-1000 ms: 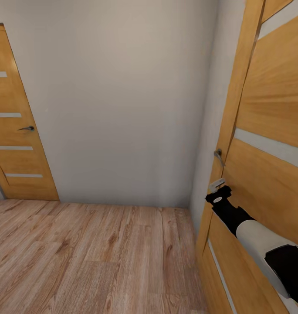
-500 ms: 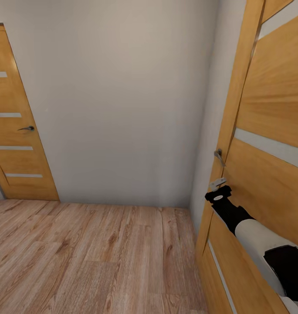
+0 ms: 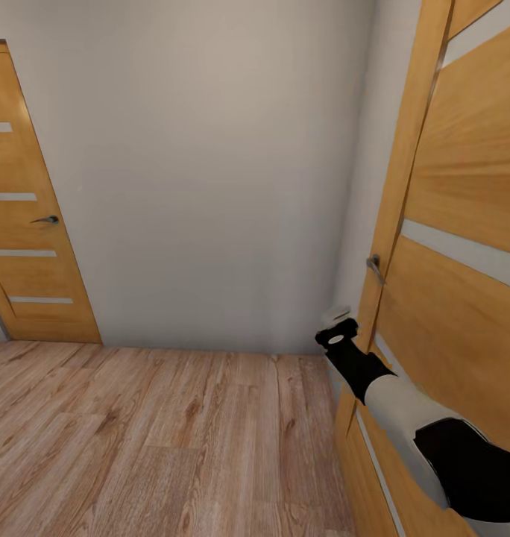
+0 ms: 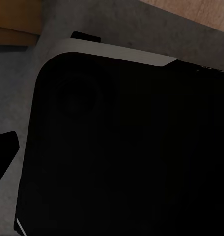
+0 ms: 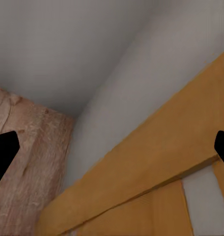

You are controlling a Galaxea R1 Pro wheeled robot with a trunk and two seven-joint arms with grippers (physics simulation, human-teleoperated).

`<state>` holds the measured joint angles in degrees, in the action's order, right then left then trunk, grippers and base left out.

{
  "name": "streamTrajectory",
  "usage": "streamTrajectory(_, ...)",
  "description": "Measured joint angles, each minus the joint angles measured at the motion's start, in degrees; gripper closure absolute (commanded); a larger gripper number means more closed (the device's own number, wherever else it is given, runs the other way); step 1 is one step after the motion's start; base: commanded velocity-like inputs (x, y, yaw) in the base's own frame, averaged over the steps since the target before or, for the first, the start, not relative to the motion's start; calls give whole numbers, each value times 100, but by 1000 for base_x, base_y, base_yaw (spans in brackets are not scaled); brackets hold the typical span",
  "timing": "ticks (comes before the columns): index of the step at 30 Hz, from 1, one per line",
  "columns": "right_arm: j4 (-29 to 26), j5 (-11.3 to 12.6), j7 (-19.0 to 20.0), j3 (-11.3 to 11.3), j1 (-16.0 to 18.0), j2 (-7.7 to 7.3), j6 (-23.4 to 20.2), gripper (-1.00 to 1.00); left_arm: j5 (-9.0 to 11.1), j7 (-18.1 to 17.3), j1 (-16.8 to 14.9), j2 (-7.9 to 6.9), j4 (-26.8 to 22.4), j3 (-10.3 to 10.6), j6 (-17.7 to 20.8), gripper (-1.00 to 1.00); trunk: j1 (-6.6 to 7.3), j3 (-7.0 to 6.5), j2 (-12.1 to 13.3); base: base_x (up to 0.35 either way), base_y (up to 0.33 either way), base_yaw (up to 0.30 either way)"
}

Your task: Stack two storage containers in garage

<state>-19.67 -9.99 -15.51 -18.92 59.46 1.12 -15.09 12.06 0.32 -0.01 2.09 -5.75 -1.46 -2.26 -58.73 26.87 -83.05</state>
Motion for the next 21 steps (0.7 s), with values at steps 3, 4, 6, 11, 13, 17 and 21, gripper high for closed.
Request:
streamTrajectory(3, 3, -7, -25, 11, 1, 261, 11, -100, -4, 0, 1, 0, -1, 0, 0, -100, 0, 0, 0, 0, 0, 0)
streamTrajectory(4, 3, -8, -30, 16, 1, 334, 29, -100, -6, 0, 1, 0, -1, 0, 0, -100, 0, 0, 0, 0, 0, 0)
streamTrajectory(6, 7, -3, -36, 19, 1, 424, 48, -100, -7, 0, 1, 0, -1, 0, 0, -100, 0, 0, 0, 0, 0, 0)
streamTrajectory(11, 102, 31, -14, 40, 1, 543, 80, -100, -9, 0, 1, 0, -1, 0, 0, -100, 0, 0, 0, 0, 0, 0)
streamTrajectory(13, 231, 42, 3, 42, 1, 549, 91, -100, -9, 0, 1, 0, -1, 0, 0, -100, 0, 0, 0, 0, 0, 0)
streamTrajectory(17, 617, 63, 29, 35, 2, 567, 152, -100, -9, 0, 1, 0, -1, 0, 0, -100, 0, 0, 0, 0, 0, 0)
streamTrajectory(21, 938, 67, 81, 28, 2, 587, 240, -100, -9, 0, 1, 0, -1, 0, 0, -100, 0, 0, 0, 0, 0, 0)
